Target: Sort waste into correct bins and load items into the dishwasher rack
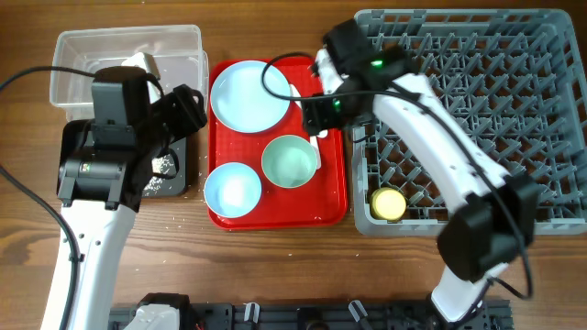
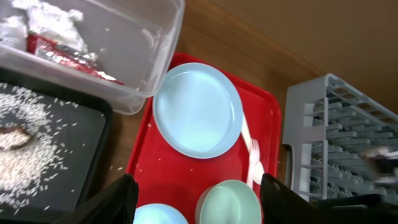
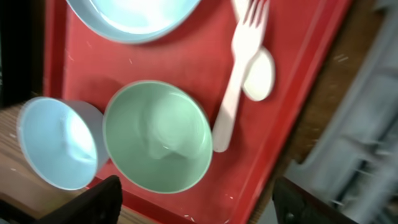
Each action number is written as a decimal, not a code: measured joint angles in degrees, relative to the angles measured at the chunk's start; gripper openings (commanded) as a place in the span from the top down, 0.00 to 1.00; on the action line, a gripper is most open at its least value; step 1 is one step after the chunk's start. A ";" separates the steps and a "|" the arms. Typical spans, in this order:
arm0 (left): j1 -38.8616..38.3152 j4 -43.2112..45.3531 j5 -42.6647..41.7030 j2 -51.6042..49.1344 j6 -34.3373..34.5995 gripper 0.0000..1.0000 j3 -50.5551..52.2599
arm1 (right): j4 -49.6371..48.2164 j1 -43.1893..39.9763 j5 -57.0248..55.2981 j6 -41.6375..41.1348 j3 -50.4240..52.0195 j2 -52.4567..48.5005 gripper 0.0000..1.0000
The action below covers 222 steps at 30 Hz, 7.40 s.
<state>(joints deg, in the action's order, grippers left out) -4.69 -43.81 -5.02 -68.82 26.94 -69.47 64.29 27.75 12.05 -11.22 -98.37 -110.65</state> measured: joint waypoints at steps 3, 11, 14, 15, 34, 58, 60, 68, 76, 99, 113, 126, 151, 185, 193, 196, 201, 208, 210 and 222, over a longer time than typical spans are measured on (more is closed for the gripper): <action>2.38 -1.25 -0.26 -0.55 0.00 0.36 0.00 | 1.18 2.51 0.37 -0.26 0.00 -6.32 0.36; 3.21 -2.34 -0.46 -1.14 0.00 0.34 0.00 | -0.33 3.08 0.59 -0.85 0.85 -11.63 0.58; 3.21 -2.54 -0.46 -1.14 0.00 0.30 0.00 | -1.92 3.08 0.61 -1.05 2.80 -11.63 0.70; 3.21 -2.51 -0.46 -1.14 0.07 0.29 0.00 | -2.51 3.08 0.59 -0.94 3.89 -11.63 0.84; 3.26 -3.78 0.07 -1.14 0.59 0.00 0.00 | -9.18 -9.75 -40.61 -8.46 -5.49 13.73 0.96; 3.26 -3.82 0.63 -1.14 0.59 0.00 0.09 | -43.69 -8.09 -75.10 39.15 -3.76 -11.63 0.96; 3.26 -3.80 0.63 -1.14 0.59 0.00 0.09 | -41.27 -7.13 -74.40 38.05 -3.76 -11.67 0.96; 3.26 -3.82 0.63 -1.14 0.59 0.00 0.09 | -40.11 -6.56 -74.66 35.10 -3.76 -11.74 0.96; 3.26 -3.82 0.66 -1.14 0.59 0.00 0.09 | -40.37 -7.58 -77.07 33.38 -3.76 -12.44 0.96; 3.26 -3.82 0.66 -1.14 0.59 0.00 0.09 | -33.53 -3.54 -77.68 31.26 -3.69 -13.55 0.28; 3.26 -3.82 0.63 -1.14 0.59 0.00 0.09 | -33.42 2.86 -64.41 29.94 -3.72 -13.18 0.13; 3.26 -3.85 0.63 -1.14 0.59 0.00 0.11 | -20.26 5.77 11.08 -6.69 6.23 1.40 0.17; 3.26 -3.80 0.66 -1.14 0.59 0.00 0.11 | -24.44 7.65 13.64 -22.99 21.20 -3.10 0.96; 3.26 -3.82 0.66 -1.14 0.59 0.00 0.11 | -15.34 -0.24 -79.84 12.90 19.10 8.20 0.96; 3.26 -3.82 0.66 -1.14 0.59 0.00 0.11 | -14.58 0.48 -72.74 15.74 19.10 8.20 0.82; 3.26 -3.82 0.66 -1.14 0.59 0.00 0.11 | -14.01 2.91 -70.69 17.35 19.10 8.20 0.57; 3.26 -3.82 0.66 -1.14 0.59 0.00 0.11 | -13.90 7.89 -65.22 18.03 19.10 8.02 0.52; 3.26 -3.82 0.66 -1.14 0.59 0.00 0.13 | -14.43 10.84 -57.99 18.03 19.10 7.98 0.42; 3.26 -3.82 0.66 -1.14 0.59 0.00 0.11 | -16.31 10.69 -55.84 17.70 19.10 7.98 0.38; 3.26 -3.89 0.66 -1.14 0.59 0.00 0.13 | -32.54 1.31 1.66 13.09 6.62 7.78 0.13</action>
<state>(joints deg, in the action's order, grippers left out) -1.43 -47.70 -4.36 -69.95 27.53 -69.34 31.75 29.06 13.72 1.87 -91.74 -102.87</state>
